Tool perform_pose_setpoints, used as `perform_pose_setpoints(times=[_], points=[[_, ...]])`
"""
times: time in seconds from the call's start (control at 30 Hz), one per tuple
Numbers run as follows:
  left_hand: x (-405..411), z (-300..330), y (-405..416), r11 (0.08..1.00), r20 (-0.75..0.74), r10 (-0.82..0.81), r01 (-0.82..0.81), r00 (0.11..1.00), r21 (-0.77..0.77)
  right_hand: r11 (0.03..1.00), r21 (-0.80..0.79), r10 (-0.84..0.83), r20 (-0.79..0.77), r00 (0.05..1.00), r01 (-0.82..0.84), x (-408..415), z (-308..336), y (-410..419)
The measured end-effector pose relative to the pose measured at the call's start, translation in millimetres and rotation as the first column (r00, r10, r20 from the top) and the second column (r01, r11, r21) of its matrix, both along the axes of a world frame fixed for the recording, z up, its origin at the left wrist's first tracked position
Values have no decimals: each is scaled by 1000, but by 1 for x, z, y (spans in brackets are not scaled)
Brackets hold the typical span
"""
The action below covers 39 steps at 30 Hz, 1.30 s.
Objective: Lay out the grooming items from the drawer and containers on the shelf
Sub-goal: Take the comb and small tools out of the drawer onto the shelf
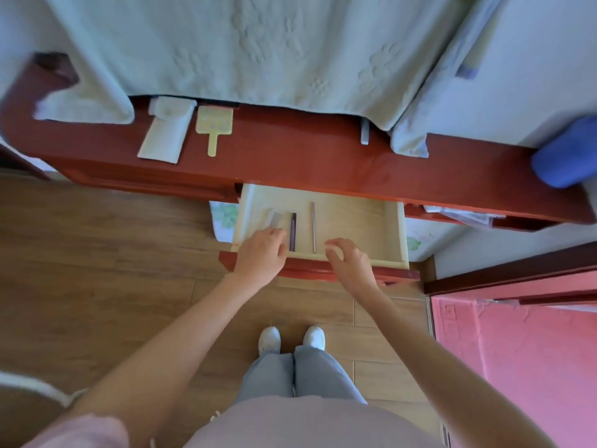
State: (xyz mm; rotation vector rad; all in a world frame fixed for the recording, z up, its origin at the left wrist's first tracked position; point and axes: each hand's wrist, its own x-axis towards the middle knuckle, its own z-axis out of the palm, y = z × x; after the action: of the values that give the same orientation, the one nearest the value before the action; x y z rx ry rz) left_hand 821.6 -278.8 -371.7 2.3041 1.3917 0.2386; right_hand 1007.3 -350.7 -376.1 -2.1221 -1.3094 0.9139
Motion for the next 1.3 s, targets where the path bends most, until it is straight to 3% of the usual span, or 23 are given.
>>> perform_pose_setpoints(times=[0.07, 0.13, 0.23, 0.37, 0.57, 1.07, 1.3], points=[[1, -5, 18, 994, -62, -30, 36, 998, 101, 989, 37, 128, 241, 962, -141, 0, -7, 18], [2, -15, 32, 987, -164, -56, 79, 985, 140, 963, -39, 257, 426, 867, -266, 0, -17, 33], [4, -33, 42, 987, -315, -80, 119, 946, 106, 918, -195, 396, 525, 754, -346, -4, -33, 50], [9, -60, 48, 993, -376, -111, 114, 920, -14, 882, -332, 463, 486, 741, -333, -10, -60, 65], [25, -88, 65, 989, -380, -136, 105, 915, -101, 872, -382, 463, 440, 769, -306, -5, -89, 87], [79, -132, 93, 978, -355, 31, -101, 934, -180, 923, -376, 253, 444, 859, -78, 18, -127, 122], [86, -140, 90, 938, -272, 178, -247, 946, -243, 928, -363, 41, 333, 942, 88, 18, -137, 121]])
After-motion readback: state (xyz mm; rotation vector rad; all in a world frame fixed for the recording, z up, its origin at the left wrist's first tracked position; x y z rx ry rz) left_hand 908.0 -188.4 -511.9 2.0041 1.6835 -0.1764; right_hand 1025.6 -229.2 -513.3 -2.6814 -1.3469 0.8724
